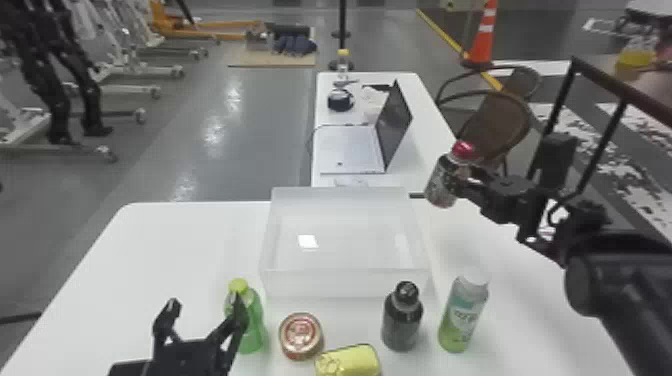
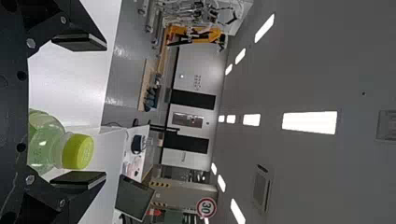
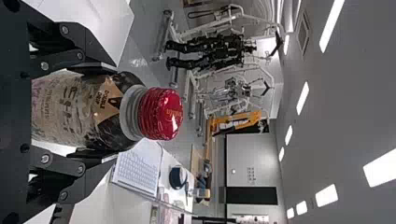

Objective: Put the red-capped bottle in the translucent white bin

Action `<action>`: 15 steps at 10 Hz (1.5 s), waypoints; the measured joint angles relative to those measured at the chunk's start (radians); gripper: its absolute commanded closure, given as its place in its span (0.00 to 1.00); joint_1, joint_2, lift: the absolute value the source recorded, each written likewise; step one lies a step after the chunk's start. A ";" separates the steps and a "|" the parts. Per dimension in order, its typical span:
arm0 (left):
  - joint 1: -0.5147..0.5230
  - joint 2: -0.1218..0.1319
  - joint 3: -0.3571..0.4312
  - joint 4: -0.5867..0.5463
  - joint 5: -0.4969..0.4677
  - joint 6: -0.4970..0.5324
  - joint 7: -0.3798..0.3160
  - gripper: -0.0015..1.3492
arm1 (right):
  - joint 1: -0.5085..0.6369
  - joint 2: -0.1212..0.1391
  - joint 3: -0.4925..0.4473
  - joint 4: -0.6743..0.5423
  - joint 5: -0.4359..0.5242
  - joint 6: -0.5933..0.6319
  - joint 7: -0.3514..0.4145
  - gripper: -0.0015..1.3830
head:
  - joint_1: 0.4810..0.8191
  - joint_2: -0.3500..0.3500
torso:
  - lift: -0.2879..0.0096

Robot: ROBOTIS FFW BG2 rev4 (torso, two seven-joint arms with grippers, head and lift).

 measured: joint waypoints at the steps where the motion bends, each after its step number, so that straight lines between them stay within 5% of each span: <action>1: -0.004 0.003 -0.004 0.002 0.002 0.000 0.000 0.23 | -0.024 0.009 0.038 0.035 -0.021 -0.017 -0.003 0.91 | 0.20 0.50 | 0.63; 7: -0.022 0.018 -0.025 0.017 0.013 -0.001 0.007 0.23 | -0.140 0.094 0.243 0.260 -0.136 -0.106 -0.025 0.90 | 0.20 0.50 | 0.63; 8: -0.024 0.024 -0.029 0.018 0.018 -0.002 0.011 0.23 | -0.149 0.101 0.260 0.269 -0.142 -0.107 -0.028 0.83 | 0.20 0.50 | 0.63; 10: -0.025 0.036 -0.039 0.019 0.028 -0.002 0.016 0.23 | -0.156 0.106 0.274 0.275 -0.144 -0.106 -0.030 0.29 | 0.20 0.50 | 0.63; 11: -0.024 0.038 -0.041 0.019 0.031 -0.004 0.017 0.23 | -0.156 0.105 0.275 0.274 -0.140 -0.105 -0.030 0.15 | 0.20 0.50 | 0.63; 12: -0.023 0.039 -0.041 0.019 0.033 -0.005 0.017 0.23 | -0.156 0.103 0.276 0.271 -0.133 -0.103 -0.030 0.06 | 0.20 0.50 | 0.63; 15: -0.019 0.039 -0.039 0.019 0.036 -0.009 0.020 0.23 | -0.153 0.099 0.276 0.267 -0.127 -0.098 -0.030 0.08 | 0.20 0.50 | 0.63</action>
